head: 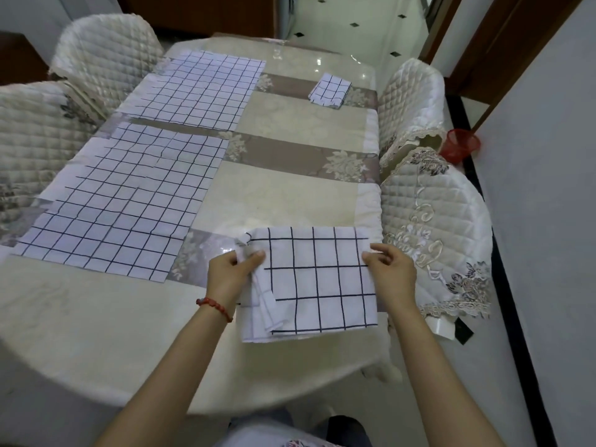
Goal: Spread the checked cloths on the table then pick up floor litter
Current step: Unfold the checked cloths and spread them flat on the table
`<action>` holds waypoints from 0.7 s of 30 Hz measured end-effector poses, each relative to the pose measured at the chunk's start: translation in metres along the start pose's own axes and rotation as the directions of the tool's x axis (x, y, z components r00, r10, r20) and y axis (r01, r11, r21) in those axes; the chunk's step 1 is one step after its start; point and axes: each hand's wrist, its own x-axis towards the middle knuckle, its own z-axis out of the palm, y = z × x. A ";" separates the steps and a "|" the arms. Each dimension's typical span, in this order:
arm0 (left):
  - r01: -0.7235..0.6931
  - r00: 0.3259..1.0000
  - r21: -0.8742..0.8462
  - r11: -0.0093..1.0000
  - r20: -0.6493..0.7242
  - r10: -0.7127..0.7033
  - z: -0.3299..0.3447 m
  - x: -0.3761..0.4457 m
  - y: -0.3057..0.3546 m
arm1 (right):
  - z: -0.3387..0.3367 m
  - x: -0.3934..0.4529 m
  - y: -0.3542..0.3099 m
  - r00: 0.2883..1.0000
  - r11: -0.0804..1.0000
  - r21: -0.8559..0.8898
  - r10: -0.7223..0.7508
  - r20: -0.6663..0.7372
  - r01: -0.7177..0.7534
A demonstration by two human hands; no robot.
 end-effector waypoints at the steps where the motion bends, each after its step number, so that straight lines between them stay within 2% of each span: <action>1: -0.004 1.000 0.007 1.000 0.012 0.004 0.002 -0.002 0.002 | 0.001 -0.001 0.000 0.999 0.996 -0.092 -0.022 -0.031 0.019; 3: -0.023 0.999 0.004 1.000 0.030 0.023 0.008 -0.007 0.003 | 0.009 -0.008 -0.006 0.992 0.979 -0.166 -0.123 -0.015 0.119; 5: -0.043 0.998 -0.016 0.999 0.036 0.044 0.016 -0.012 0.004 | 0.021 -0.023 -0.016 0.969 0.967 -0.115 -0.210 0.129 0.225; 8: -0.064 0.997 -0.040 0.997 0.030 0.065 0.027 -0.017 0.005 | 0.041 -0.048 -0.027 0.901 0.966 -0.042 -0.221 0.373 0.255; 10: -0.071 0.997 -0.046 0.996 0.023 0.072 0.031 -0.020 0.008 | 0.050 -0.061 -0.030 0.864 0.963 -0.055 -0.210 0.457 0.263; 15: -0.051 0.997 -0.069 0.996 0.055 0.055 0.029 -0.021 0.014 | 0.054 -0.067 -0.032 0.846 0.925 -0.196 -0.191 0.497 0.325; 21: -0.075 0.986 -0.034 0.997 0.149 0.079 0.013 -0.019 0.012 | 0.047 -0.058 -0.031 0.895 0.888 -0.275 -0.259 0.364 0.369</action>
